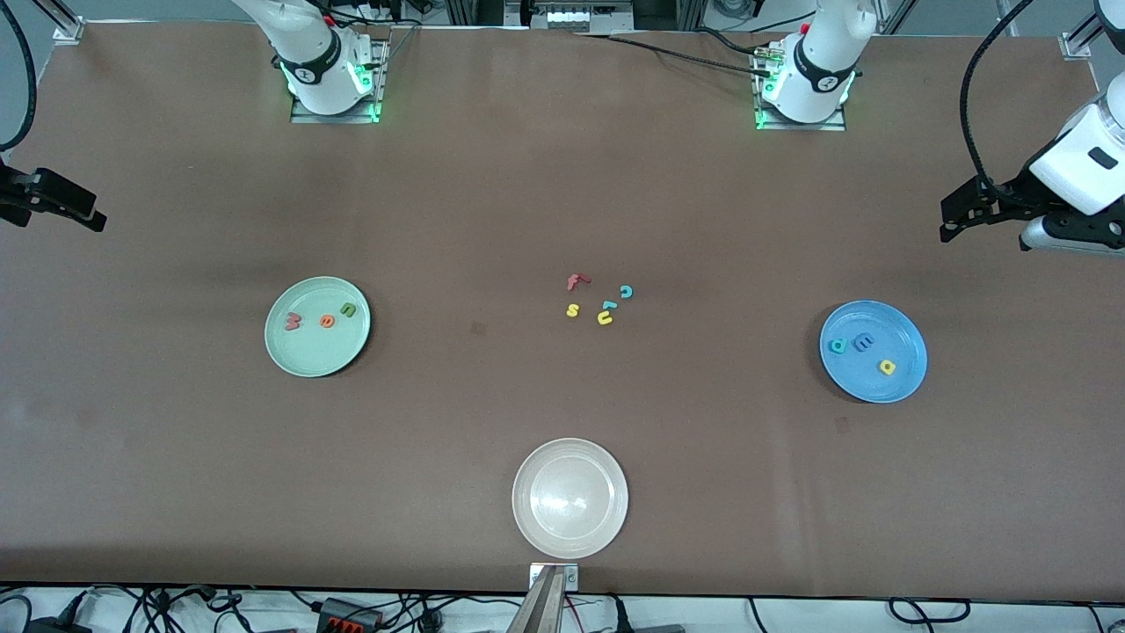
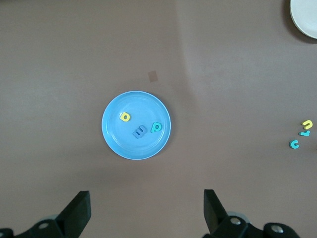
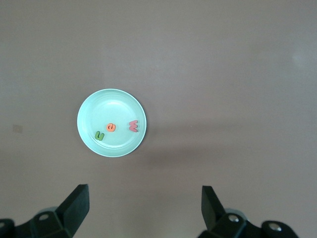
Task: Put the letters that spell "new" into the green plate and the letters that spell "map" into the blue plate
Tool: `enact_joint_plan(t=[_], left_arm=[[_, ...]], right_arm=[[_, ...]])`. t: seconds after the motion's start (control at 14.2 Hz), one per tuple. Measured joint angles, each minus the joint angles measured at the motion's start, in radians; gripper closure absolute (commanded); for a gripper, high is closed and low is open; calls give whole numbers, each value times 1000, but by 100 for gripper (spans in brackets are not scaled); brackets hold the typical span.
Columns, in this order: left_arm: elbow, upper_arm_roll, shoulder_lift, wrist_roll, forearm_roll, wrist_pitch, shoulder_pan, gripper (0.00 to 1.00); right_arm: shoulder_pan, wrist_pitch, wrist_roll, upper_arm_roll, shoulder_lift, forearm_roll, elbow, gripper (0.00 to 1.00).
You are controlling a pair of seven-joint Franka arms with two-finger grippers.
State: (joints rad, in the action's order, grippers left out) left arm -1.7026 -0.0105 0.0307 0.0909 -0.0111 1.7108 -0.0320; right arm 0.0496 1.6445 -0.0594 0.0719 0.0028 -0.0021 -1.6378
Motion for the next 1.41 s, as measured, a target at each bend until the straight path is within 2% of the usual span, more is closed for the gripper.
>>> enact_joint_plan(t=[1.41], left_arm=[[0, 1, 0, 0, 0, -6, -4, 0]], right_arm=[[23, 8, -18, 1, 1, -1, -12, 0]])
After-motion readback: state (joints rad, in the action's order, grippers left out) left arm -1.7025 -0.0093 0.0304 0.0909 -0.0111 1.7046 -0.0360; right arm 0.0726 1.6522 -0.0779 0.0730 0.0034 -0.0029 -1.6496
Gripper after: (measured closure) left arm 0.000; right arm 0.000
